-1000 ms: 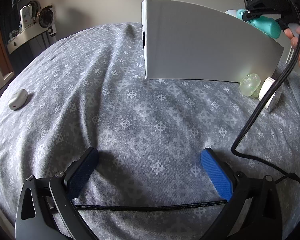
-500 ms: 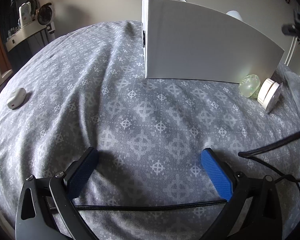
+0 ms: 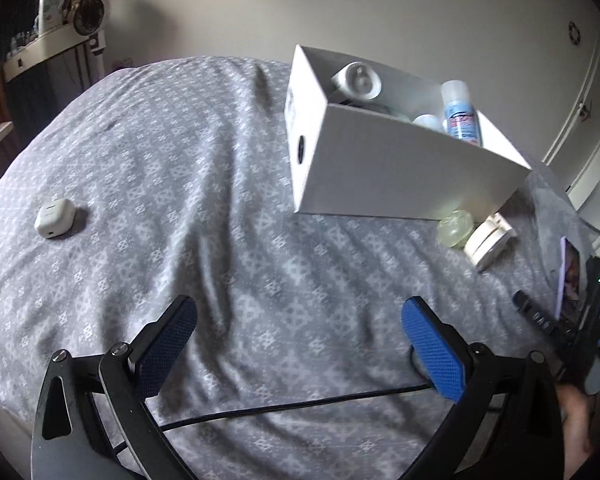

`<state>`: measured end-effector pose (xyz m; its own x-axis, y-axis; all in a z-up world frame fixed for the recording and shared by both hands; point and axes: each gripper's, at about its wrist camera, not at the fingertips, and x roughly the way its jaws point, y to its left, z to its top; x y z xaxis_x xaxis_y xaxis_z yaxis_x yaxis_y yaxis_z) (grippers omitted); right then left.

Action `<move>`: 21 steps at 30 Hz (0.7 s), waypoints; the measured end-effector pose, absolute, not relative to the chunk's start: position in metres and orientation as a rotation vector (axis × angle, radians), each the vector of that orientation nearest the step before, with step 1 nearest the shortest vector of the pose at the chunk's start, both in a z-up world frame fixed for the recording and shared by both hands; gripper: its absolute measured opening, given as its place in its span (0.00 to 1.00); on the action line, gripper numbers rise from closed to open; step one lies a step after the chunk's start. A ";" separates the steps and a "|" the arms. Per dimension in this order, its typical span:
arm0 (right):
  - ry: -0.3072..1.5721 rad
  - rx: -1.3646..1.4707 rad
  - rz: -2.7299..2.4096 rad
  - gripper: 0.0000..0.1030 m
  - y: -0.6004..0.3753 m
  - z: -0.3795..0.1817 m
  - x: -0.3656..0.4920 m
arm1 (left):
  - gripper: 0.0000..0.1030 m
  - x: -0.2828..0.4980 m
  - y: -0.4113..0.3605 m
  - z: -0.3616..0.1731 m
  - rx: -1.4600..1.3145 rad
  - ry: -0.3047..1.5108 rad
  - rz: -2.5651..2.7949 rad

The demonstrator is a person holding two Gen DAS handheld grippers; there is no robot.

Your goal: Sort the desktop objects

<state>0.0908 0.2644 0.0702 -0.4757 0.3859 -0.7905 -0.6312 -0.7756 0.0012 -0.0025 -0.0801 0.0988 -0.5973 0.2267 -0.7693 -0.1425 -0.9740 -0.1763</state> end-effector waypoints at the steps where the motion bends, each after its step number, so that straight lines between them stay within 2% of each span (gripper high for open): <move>1: 0.375 -1.111 2.261 1.00 0.259 0.069 0.093 | 1.00 -0.008 -0.073 0.104 -1.270 -0.139 2.603; 4: 0.356 -1.102 2.281 1.00 0.247 0.069 0.101 | 1.00 -0.012 -0.035 0.119 -1.169 -0.075 2.527; 9: 0.380 -1.074 2.285 1.00 0.233 0.068 0.124 | 1.00 -0.020 0.046 0.125 -1.037 0.214 2.339; 16: 0.423 -1.048 2.326 1.00 0.228 0.067 0.131 | 1.00 -0.035 0.134 0.084 -0.995 0.649 2.144; 21: 0.404 -1.053 2.319 1.00 0.229 0.065 0.128 | 0.99 -0.045 0.169 0.057 -1.016 0.782 2.033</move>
